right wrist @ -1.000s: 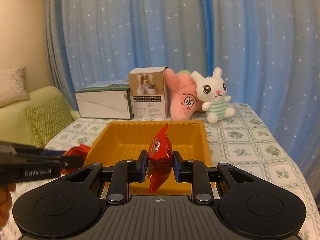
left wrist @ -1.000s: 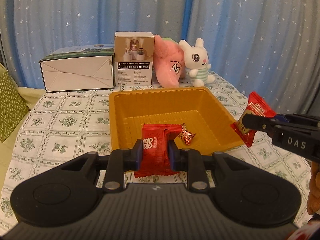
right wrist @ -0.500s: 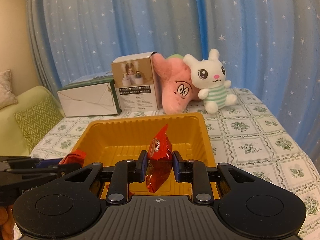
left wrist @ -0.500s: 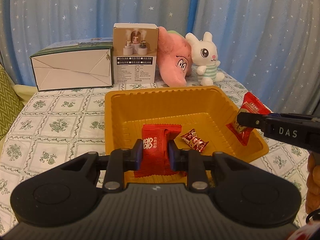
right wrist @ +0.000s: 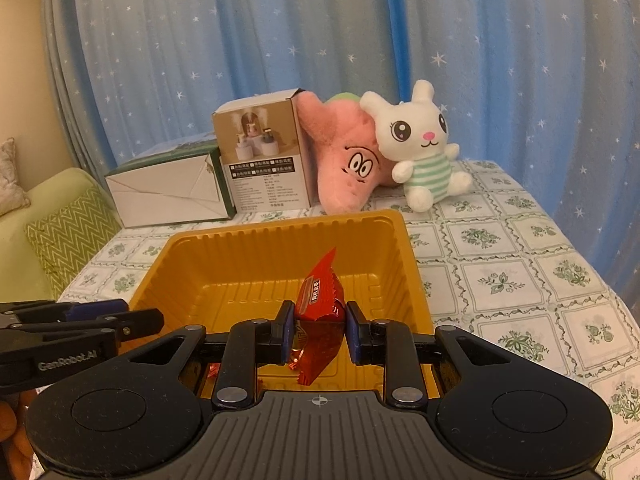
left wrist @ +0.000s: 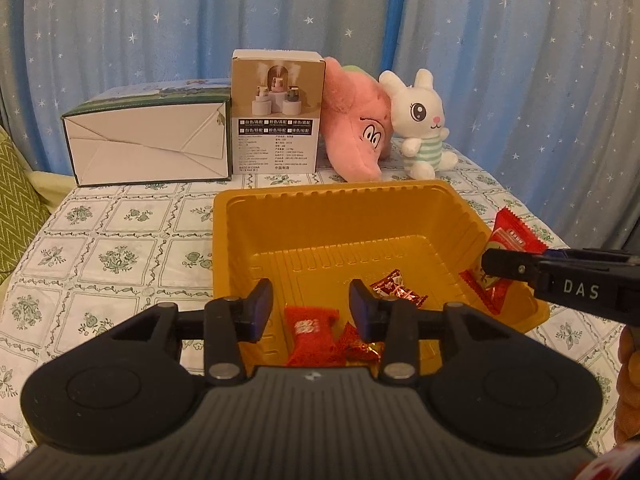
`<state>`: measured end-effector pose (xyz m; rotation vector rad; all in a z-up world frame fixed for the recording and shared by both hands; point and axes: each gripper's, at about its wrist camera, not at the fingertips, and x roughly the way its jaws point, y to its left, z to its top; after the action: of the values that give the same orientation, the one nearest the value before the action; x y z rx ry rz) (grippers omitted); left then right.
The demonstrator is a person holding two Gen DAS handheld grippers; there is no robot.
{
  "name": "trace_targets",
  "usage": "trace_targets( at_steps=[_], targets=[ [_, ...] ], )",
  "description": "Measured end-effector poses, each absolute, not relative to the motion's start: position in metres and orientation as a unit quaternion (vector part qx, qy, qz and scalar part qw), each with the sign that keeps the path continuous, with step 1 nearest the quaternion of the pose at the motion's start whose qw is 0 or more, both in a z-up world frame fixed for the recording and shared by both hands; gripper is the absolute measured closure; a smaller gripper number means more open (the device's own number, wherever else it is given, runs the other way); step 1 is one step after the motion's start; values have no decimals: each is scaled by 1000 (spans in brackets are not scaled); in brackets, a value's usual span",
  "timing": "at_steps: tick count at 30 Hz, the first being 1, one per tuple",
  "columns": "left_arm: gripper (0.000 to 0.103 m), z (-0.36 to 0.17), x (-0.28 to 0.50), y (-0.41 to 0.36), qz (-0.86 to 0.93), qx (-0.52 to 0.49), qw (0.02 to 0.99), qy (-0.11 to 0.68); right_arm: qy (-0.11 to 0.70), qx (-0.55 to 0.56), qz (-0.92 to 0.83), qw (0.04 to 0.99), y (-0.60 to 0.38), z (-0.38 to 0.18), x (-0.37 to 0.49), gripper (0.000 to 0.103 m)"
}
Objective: Organize snacks
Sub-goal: 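Open both tools to release the candies into the orange tray, then withdraw both open tools from the tray toward the snack pile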
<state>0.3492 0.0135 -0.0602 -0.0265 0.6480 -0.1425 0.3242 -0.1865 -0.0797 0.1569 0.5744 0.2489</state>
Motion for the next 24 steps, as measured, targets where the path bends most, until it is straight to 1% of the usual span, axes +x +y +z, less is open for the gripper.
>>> trace_targets(
  at_steps=[3,13,14,15,16,17,18,24],
  targets=[
    [64,-60,347,15,-63,-7,946,317,285,81,122,947,-188,-80,324,76],
    [64,-58,344,22,-61,-12,947,316,277,82,112,951,-187,-80,326,75],
    [64,-59,344,22,-62,-10,946,317,277,84,111,951,-188,-80,326,74],
    [63,-59,344,21,-62,-10,946,318,276,89,107,951,-189,-80,326,63],
    [63,-60,344,21,-62,-10,946,318,274,97,104,951,-192,-79,326,45],
    [63,-60,344,22,-63,-10,946,319,268,109,102,952,-195,-79,325,39],
    [63,-60,343,22,-63,-10,946,319,262,117,100,953,-199,-77,325,37],
    [62,-56,337,24,-61,-9,948,314,244,127,84,958,-209,-70,319,37]
  ],
)
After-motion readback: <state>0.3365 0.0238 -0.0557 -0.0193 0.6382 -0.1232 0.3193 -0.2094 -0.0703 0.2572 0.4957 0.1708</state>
